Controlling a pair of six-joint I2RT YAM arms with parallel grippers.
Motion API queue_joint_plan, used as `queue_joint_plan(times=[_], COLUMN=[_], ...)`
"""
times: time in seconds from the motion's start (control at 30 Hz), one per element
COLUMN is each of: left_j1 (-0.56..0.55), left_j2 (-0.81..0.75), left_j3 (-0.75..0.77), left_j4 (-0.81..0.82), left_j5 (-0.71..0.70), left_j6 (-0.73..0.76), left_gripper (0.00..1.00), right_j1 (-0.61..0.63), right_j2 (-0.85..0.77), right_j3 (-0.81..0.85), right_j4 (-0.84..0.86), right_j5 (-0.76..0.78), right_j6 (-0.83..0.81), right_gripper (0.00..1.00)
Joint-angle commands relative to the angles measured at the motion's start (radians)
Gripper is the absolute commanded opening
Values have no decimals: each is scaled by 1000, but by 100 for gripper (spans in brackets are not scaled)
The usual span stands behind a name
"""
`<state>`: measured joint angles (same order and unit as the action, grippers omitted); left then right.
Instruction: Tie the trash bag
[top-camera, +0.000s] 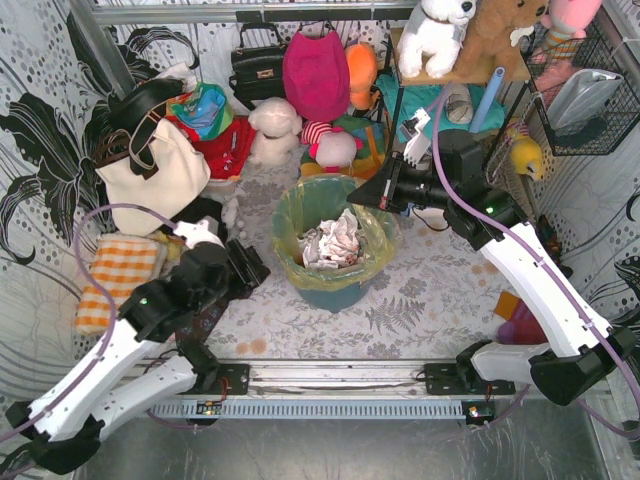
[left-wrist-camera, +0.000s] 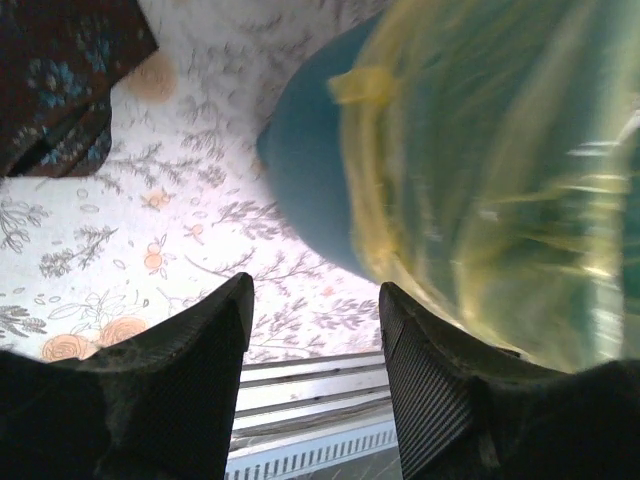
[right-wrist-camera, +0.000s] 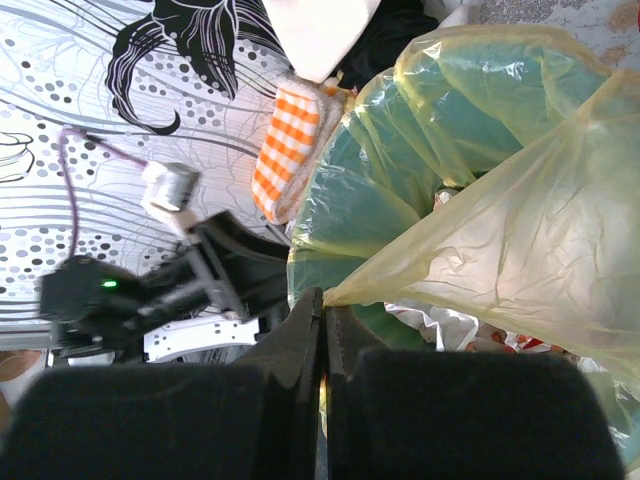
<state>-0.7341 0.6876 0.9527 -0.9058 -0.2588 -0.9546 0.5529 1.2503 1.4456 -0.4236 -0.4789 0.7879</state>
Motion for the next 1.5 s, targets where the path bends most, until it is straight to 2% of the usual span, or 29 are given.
queue_joint_plan(times=[0.0,0.17,0.53,0.83,1.03,1.13,1.33,1.47], left_j1=[-5,-4,-4,-4,-4,-4,-4,-4], left_j2=[-3,28,49,93,93,90,97,69], left_j3=[-143,-234,-265,-354,-399,-421,-393,-354], left_j4=[200,328,438,548,641,705,695,654], left_j5=[85,129,124,149,147,147,135,125], left_j6=[-56,-67,-69,-96,-111,-130,-122,-100], left_gripper=[61,60,60,51,37,24,0,0], right_j1=[-3,-3,-4,-4,-3,-4,-4,-4], right_j2=[-12,-24,-47,-57,-66,-69,-80,-76], right_j3=[-5,-7,-31,-56,-73,-77,-79,-67], right_j4=[36,11,16,34,45,46,39,25], right_j5=[-21,-5,4,0,-2,-6,-4,-9], right_j6=[8,8,22,36,43,44,45,39], right_gripper=[0,0,0,0,0,0,0,0])
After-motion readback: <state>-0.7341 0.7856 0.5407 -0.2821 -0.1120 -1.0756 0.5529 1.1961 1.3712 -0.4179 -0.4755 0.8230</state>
